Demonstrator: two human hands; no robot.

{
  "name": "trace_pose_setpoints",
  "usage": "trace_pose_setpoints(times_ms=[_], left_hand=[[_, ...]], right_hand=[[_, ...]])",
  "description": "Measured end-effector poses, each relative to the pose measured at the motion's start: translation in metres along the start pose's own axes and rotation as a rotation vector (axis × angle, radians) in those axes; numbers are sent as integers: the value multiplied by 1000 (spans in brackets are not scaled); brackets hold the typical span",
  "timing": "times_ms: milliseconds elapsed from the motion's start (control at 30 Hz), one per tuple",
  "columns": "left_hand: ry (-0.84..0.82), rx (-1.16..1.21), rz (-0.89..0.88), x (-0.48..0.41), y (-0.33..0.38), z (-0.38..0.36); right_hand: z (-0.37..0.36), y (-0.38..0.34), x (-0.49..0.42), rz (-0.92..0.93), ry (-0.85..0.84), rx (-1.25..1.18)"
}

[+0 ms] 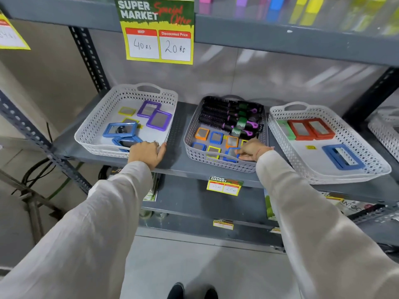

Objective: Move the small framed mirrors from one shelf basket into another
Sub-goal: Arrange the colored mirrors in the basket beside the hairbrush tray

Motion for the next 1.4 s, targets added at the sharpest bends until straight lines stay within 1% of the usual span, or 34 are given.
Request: trace_pose_setpoints(times_ms=[100, 233, 367, 467, 633, 733, 867, 933, 1000, 1067, 1133, 1233, 1400], left_hand=[[3, -1, 0, 1, 0, 1], [0, -4, -4, 2, 1, 1], [-3, -8, -5, 2, 1, 0], [-7, -9, -4, 3, 1, 0], [-9, -13, -11, 3, 2, 1], [-12, -18, -14, 3, 2, 1], [-14, -28, -20, 3, 3, 0], [-9, -27, -36, 4, 3, 0], [-3, -36, -69, 2, 4, 1], [0, -50, -105, 1, 1, 1], [15, -42, -101, 0, -7, 2], [16, -19, -84, -1, -18, 4], [-8, 1, -40, -10, -37, -2]], right_hand=[[1, 6, -6, 2, 0, 65], [4, 4, -6, 75, 83, 179], [2, -2, 1, 155, 177, 414], [-4, -9, 4, 194, 185, 473], [-16, -15, 5, 343, 156, 518], [-20, -12, 3, 362, 104, 538], [-20, -14, 3, 370, 75, 572], [-20, -17, 2, 377, 79, 621], [-19, -27, 0, 406, 118, 664], [-24, -45, 3, 449, 171, 704], [-38, -67, 6, 504, 188, 696], [-72, -94, 7, 571, 139, 603], [-169, -130, 12, 706, -73, 484]])
Point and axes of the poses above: each hand's wrist, its own x-axis away from the middle knuckle, its own z-axis out of the back of the hand, y = z × x, the point moved 6 cm from there along -x, towards the middle knuckle, and after that the axes turned 14 degrees about -x, right-handed, at the moved point
